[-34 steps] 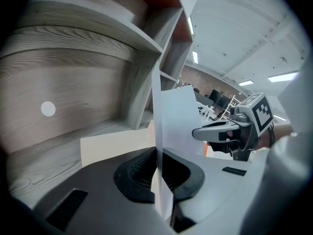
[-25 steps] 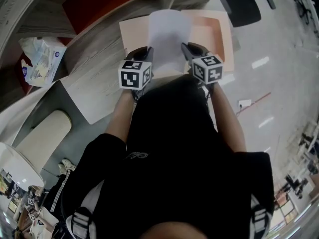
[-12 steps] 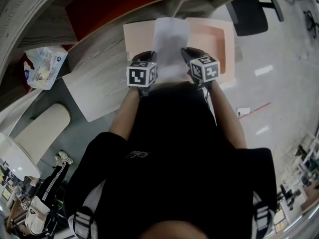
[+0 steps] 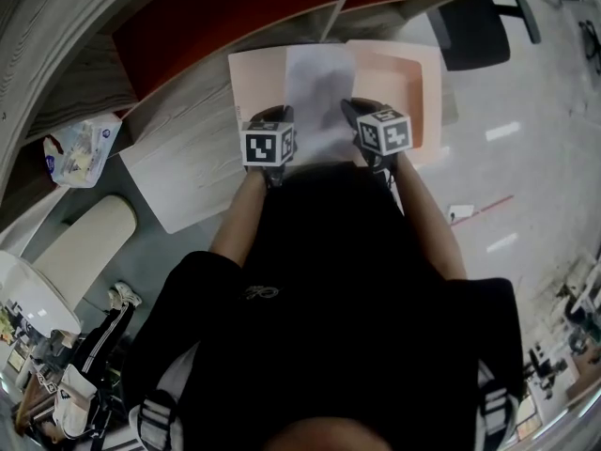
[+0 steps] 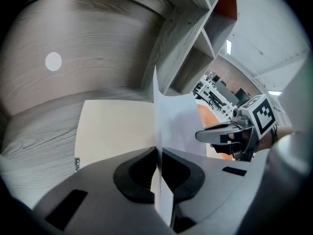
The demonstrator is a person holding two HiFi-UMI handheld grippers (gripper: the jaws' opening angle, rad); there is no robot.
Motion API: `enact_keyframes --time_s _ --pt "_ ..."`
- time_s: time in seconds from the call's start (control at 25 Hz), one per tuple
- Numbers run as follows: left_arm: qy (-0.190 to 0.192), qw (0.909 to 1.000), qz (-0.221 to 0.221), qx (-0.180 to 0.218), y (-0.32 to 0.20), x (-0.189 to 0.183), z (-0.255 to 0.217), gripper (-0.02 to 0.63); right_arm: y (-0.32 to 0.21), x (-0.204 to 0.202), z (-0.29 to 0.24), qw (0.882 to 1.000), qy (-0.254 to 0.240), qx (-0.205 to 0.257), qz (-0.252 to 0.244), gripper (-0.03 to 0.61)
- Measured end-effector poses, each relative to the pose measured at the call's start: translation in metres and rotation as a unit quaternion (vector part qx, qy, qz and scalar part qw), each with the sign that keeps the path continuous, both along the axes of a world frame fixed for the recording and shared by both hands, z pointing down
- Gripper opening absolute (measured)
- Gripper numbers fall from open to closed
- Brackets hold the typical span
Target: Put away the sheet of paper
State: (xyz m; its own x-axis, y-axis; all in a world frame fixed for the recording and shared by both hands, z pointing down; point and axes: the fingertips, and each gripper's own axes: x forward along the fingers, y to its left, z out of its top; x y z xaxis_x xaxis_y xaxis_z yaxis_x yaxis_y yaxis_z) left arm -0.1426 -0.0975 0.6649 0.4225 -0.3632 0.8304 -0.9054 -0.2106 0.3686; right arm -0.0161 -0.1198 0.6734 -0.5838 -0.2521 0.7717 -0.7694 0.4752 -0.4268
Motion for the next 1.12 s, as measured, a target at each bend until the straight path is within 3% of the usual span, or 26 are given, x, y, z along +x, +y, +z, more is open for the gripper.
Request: enact_keyframes --time_s 0.56,1.12 --pt "0.007 0.9992 -0.028 -0.026 0.0 -0.004 0.014 0.046 -0.008 -0.002 0.027 0.999 -0.014 -0.047 0.001 0.018" --pt "0.016 0.9981 -0.047 -0.036 -0.004 -0.008 0.021 0.046 -0.016 0.0 0.043 0.998 0.001 -0.06 -0.005 0.018"
